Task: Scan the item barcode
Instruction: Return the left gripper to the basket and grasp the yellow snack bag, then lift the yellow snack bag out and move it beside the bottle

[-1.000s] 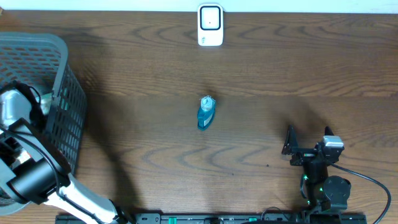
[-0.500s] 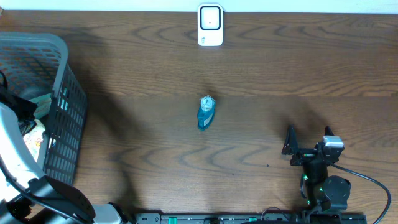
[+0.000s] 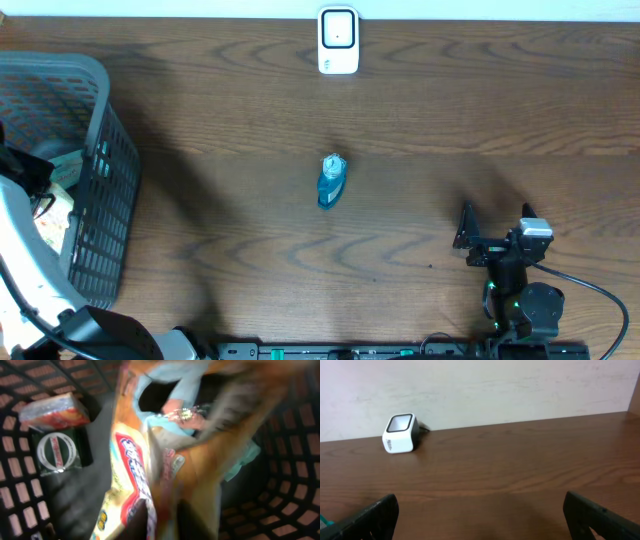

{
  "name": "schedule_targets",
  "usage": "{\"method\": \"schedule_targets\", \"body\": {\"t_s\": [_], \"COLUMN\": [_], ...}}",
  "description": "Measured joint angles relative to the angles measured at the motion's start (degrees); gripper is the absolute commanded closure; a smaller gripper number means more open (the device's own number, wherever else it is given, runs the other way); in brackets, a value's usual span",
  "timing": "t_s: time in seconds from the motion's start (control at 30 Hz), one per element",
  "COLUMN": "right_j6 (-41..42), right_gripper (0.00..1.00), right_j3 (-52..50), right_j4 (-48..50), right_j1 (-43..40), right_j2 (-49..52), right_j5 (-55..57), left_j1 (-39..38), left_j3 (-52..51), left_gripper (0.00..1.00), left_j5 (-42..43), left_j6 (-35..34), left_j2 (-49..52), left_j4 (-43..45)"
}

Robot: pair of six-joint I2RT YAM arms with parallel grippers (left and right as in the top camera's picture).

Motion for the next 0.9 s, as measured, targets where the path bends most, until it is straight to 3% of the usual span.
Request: {"method": "schedule_targets", "body": {"t_s": [0.03, 0.07, 0.13, 0.47, 0.9], "right_j6": [0.0, 0.0, 0.0, 0.0, 0.0], "right_gripper": [0.01, 0.01, 0.01, 0.01, 0.01], "right_j3": [0.0, 0.0, 0.0, 0.0, 0.0], "right_j4": [0.0, 0.0, -0.02, -0.02, 0.0], "right_j1": [0.0, 0.0, 0.0, 0.0, 0.0], "right_j2": [0.0, 0.0, 0.0, 0.0, 0.0], "right_j5": [0.0, 0.0, 0.0, 0.0, 0.02], "left_j1": [0.0, 0.0, 0.0, 0.0, 0.0], "left_j3": [-0.59, -1.42, -3.85, -13.68, -14.38], "left_gripper": [0.13, 0.05, 0.0, 0.02, 0.02], "left_j5": [-0.02, 0.0, -0.02, -0.04, 3.93], "left_j6": [-0.09, -0.11, -0.11, -0.31, -0.55], "left_j2": [-0.09, -0.11, 0.02, 3.96, 15.8], "left_j4": [0.13, 0.17, 0.52, 5.55, 13.03]}}
